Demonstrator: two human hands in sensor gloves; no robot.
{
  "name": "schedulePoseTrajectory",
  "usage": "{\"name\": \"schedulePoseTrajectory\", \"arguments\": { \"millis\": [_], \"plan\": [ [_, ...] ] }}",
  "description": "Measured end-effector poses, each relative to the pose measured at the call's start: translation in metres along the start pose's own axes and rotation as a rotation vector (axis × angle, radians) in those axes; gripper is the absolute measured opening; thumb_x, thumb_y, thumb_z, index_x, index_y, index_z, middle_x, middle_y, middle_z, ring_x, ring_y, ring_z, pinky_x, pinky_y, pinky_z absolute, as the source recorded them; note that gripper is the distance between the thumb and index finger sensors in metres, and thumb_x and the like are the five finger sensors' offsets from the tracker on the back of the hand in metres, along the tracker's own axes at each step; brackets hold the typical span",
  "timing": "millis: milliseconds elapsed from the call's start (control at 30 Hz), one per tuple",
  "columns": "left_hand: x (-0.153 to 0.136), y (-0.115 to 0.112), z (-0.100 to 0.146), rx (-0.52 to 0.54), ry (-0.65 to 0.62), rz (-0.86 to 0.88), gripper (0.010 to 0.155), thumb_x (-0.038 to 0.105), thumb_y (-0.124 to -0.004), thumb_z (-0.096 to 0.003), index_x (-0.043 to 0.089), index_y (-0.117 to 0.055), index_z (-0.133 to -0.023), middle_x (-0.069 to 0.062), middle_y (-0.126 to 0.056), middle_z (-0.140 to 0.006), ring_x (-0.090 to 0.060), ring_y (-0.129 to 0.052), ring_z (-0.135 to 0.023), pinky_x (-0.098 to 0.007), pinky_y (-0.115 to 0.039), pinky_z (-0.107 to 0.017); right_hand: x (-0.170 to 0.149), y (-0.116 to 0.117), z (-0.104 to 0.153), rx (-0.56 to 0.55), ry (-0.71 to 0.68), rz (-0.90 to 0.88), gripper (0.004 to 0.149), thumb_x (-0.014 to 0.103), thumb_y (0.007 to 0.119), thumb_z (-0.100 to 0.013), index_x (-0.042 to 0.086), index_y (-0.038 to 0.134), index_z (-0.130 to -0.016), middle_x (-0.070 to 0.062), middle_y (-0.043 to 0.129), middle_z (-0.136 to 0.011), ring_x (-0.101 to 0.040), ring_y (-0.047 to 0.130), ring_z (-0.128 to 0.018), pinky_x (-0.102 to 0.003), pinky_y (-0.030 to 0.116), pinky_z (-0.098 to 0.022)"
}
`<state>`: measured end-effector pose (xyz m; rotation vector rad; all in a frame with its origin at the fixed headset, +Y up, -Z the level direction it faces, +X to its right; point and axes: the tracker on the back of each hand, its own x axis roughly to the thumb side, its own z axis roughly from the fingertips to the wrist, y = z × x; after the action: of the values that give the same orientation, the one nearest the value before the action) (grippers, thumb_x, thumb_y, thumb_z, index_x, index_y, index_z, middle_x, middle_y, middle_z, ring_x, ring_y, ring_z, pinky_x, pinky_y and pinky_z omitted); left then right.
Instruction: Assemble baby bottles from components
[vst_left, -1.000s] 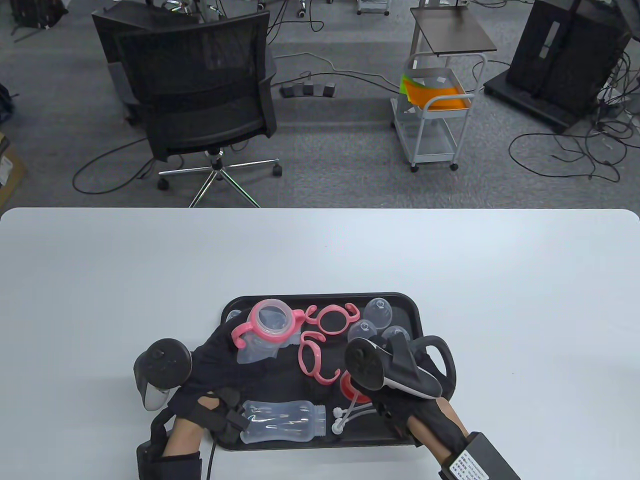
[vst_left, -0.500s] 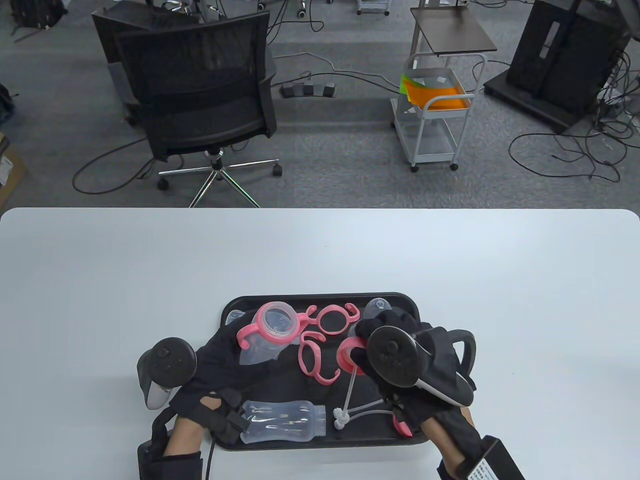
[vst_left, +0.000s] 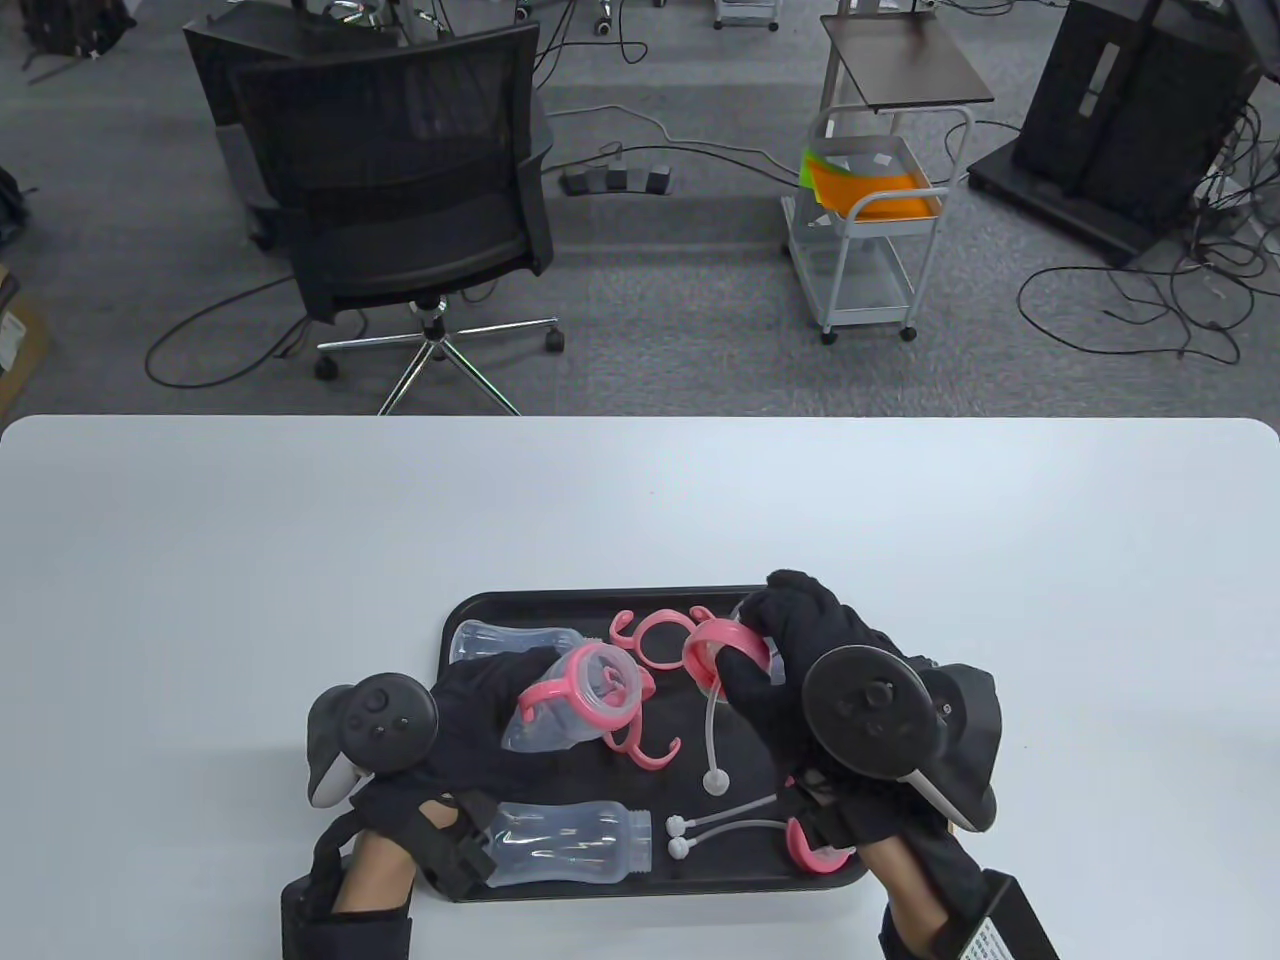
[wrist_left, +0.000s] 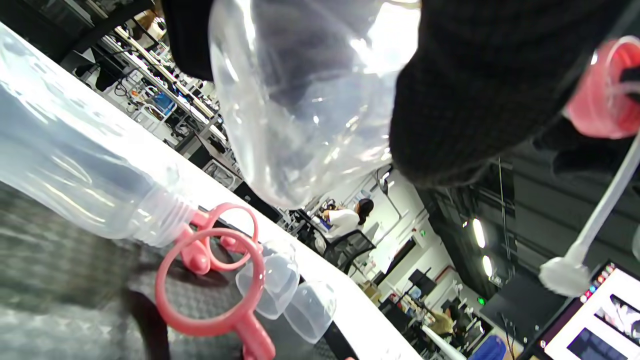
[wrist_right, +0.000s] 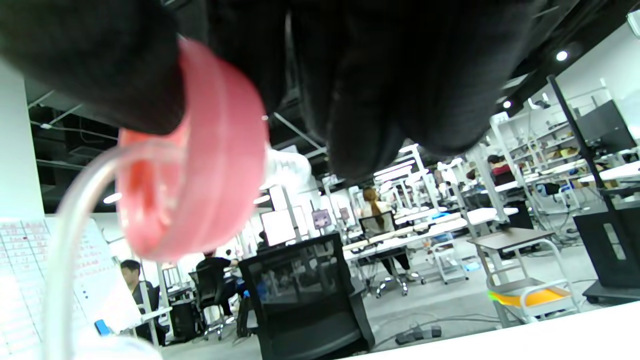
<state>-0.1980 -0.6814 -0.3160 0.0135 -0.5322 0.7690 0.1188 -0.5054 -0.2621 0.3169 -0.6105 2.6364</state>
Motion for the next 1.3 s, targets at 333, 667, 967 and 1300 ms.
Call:
{"name": "schedulePoseTrajectory", "arguments": {
  "millis": [333,667,967,1300],
  "plan": [
    [0.009,-0.008,-0.002,-0.075,0.003,-0.129,0.096,0.060,-0.109,-0.0340,0.029,-0.060,-0.110,0.000,-0.073,-0.111,-0.047,-0.063,-0.105,-0.077,-0.039,-0.072,-0.002,-0.005,0.004,-0.062,-0.001,-0.065,0.054,0.050,0.086,-0.038,0.015,0.081,-0.080,-0.015,0.083,-0.091,-0.030,0.101,-0.069,-0.043,0.092,-0.047],
    [0.019,-0.019,-0.005,-0.145,-0.012,-0.247,0.096,0.059,-0.109,-0.0334,0.030,-0.060,-0.110,0.002,-0.072,-0.111,-0.048,-0.058,-0.106,-0.077,-0.036,-0.071,-0.002,-0.007,0.006,-0.075,0.001,-0.054,0.054,0.050,0.086,-0.038,0.015,0.080,-0.080,-0.015,0.083,-0.091,-0.030,0.100,-0.070,-0.043,0.092,-0.047],
    [0.021,-0.025,-0.008,-0.199,-0.043,-0.204,0.096,0.060,-0.109,-0.0332,0.031,-0.060,-0.110,0.002,-0.073,-0.111,-0.048,-0.057,-0.106,-0.077,-0.035,-0.070,0.001,-0.001,0.006,-0.071,-0.007,-0.047,0.054,0.050,0.086,-0.038,0.015,0.080,-0.080,-0.014,0.083,-0.091,-0.029,0.100,-0.070,-0.042,0.092,-0.048],
    [0.023,-0.023,-0.007,-0.155,-0.072,-0.119,0.096,0.062,-0.108,-0.0339,0.029,-0.060,-0.110,0.001,-0.074,-0.110,-0.048,-0.058,-0.106,-0.078,-0.035,-0.070,0.006,0.019,0.002,-0.022,-0.011,-0.027,0.054,0.049,0.087,-0.037,0.014,0.079,-0.079,-0.020,0.081,-0.091,-0.030,0.103,-0.069,-0.042,0.095,-0.047]
  ]
}}
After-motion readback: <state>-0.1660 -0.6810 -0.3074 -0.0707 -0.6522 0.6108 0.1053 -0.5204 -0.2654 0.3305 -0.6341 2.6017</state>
